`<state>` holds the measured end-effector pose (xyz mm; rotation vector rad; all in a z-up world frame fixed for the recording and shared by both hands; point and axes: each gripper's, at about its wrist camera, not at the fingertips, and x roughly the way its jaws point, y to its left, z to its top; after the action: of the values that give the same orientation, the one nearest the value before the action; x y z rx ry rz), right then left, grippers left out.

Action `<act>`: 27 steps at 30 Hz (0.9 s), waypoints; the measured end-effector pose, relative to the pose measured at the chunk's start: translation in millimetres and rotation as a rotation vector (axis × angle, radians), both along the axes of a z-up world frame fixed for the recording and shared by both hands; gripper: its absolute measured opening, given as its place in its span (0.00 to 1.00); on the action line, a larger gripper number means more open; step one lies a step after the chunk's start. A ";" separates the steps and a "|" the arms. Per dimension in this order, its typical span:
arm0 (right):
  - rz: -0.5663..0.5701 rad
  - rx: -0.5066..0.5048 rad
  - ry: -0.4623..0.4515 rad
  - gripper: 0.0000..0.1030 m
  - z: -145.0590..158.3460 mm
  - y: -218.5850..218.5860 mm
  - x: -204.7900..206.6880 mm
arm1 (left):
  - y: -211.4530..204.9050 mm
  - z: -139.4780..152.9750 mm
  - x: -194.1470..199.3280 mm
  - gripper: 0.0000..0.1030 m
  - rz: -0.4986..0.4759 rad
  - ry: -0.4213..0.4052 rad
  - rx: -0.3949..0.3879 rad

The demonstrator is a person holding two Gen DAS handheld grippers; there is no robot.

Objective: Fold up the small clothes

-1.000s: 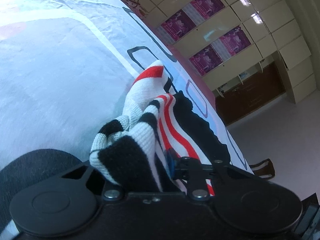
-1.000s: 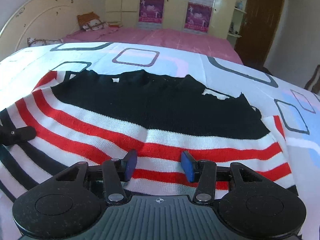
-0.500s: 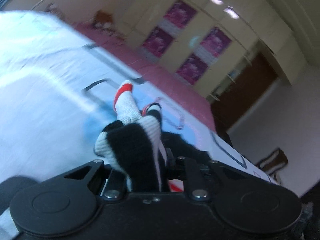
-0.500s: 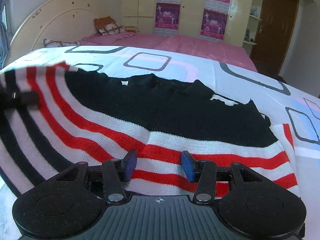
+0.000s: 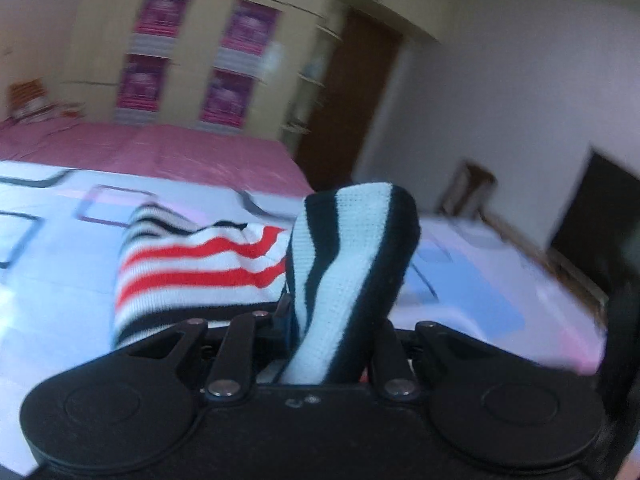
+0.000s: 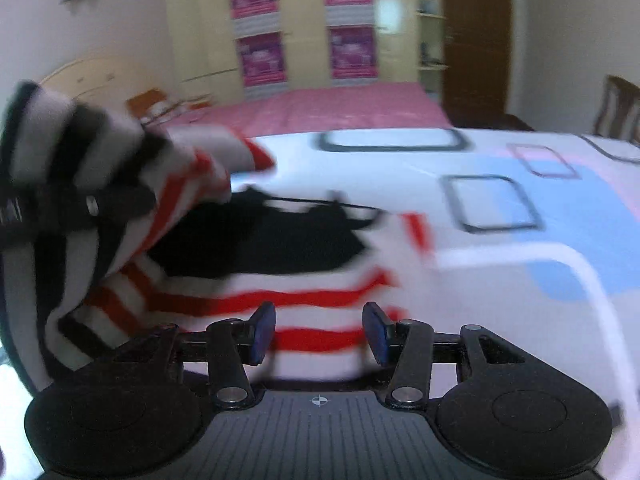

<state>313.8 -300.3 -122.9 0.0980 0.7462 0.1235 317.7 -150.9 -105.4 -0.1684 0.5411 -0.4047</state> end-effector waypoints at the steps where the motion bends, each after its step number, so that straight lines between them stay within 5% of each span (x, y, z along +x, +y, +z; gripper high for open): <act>1: -0.026 -0.002 0.002 0.47 0.3 -13.2 -4.4 | -13.0 -9.5 -3.1 0.16 -0.031 0.003 0.044; 4: -0.068 0.024 0.013 0.47 3.9 -41.0 -11.1 | -44.8 -35.0 -13.4 0.20 -0.121 0.047 0.177; 7: -0.072 0.055 -0.002 0.47 13.6 -52.4 -14.4 | -54.7 -44.4 -32.4 0.34 -0.148 0.004 0.252; 10: -0.048 0.106 -0.019 0.47 24.2 -53.0 -13.4 | -56.0 -40.3 -47.4 0.58 -0.190 0.005 0.241; 13: -0.006 0.188 -0.016 0.47 29.5 -48.9 -6.0 | -54.4 -32.1 -54.5 0.63 -0.240 0.004 0.234; 16: 0.043 0.238 0.038 0.78 23.8 -37.9 5.4 | -38.2 -25.0 -64.2 0.63 -0.247 0.010 0.212; 21: 0.076 0.296 0.113 0.76 1.1 -24.7 19.8 | 5.3 -15.6 -71.7 0.62 -0.149 0.017 0.183; 23: 0.081 0.303 0.136 0.49 -7.1 -22.8 25.6 | 23.7 -9.9 -72.2 0.62 -0.076 0.017 0.183; 27: 0.089 0.289 0.156 0.46 -15.5 -18.1 31.0 | 51.5 -6.2 -62.3 0.62 0.042 0.042 0.175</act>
<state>344.8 -318.4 -138.3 0.3526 0.8850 0.3112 255.4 -99.5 -111.6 -0.0200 0.6100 -0.3116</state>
